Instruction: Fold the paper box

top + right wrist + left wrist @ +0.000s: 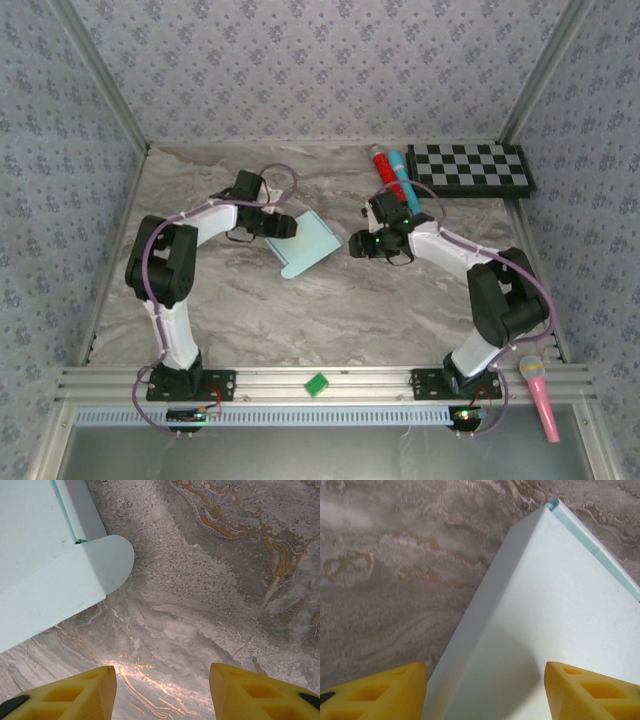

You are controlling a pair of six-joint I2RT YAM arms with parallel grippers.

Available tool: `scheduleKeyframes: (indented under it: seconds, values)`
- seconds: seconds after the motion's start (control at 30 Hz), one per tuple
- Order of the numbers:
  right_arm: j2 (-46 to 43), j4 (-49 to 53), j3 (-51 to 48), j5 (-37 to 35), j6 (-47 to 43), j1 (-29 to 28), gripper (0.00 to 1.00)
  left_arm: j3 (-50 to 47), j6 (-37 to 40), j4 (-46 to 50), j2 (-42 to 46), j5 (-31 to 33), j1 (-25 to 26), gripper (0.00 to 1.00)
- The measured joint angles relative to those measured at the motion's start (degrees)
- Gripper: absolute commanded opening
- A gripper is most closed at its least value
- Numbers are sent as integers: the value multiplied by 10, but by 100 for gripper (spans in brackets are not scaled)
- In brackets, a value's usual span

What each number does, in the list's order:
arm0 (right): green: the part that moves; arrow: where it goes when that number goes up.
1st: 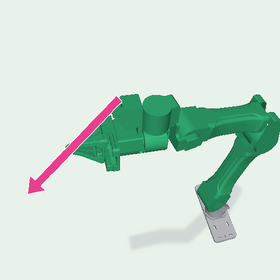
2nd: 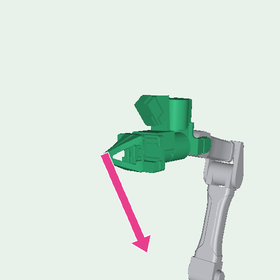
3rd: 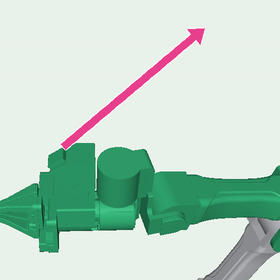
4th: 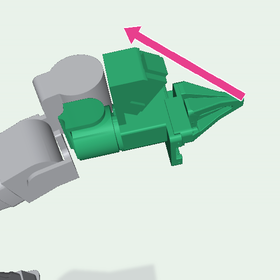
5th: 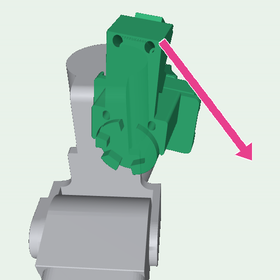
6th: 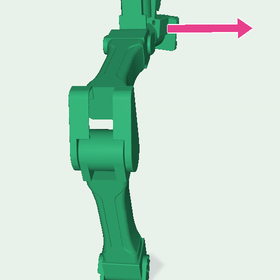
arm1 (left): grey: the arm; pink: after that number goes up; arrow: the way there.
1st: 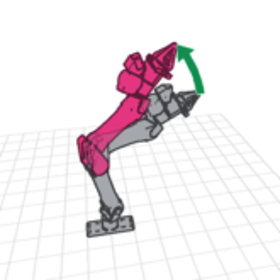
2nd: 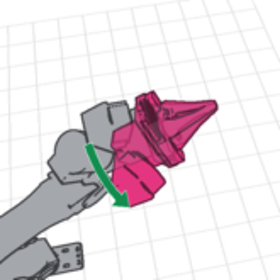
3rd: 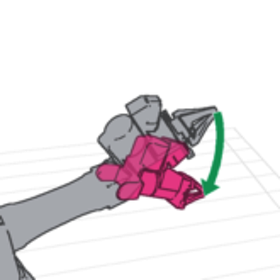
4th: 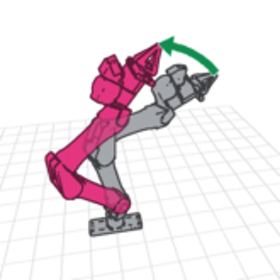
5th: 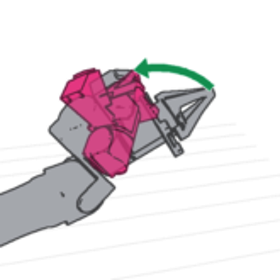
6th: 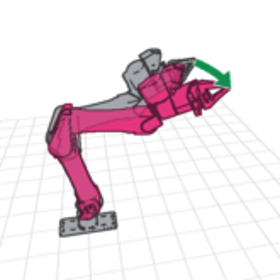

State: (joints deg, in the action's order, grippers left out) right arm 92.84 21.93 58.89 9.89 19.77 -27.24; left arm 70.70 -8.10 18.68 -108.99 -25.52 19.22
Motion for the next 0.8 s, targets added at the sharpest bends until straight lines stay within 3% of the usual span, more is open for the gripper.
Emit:
scheduleKeyframes:
  seconds: [0.23,0.8]
  values:
    - [10,-18,1,17,14,-1,55,-51,-49,-9,55,3,7,63]
    - [12,-128,-49,96,122,-12,65,-141,-186,-70,119,30,94,62]
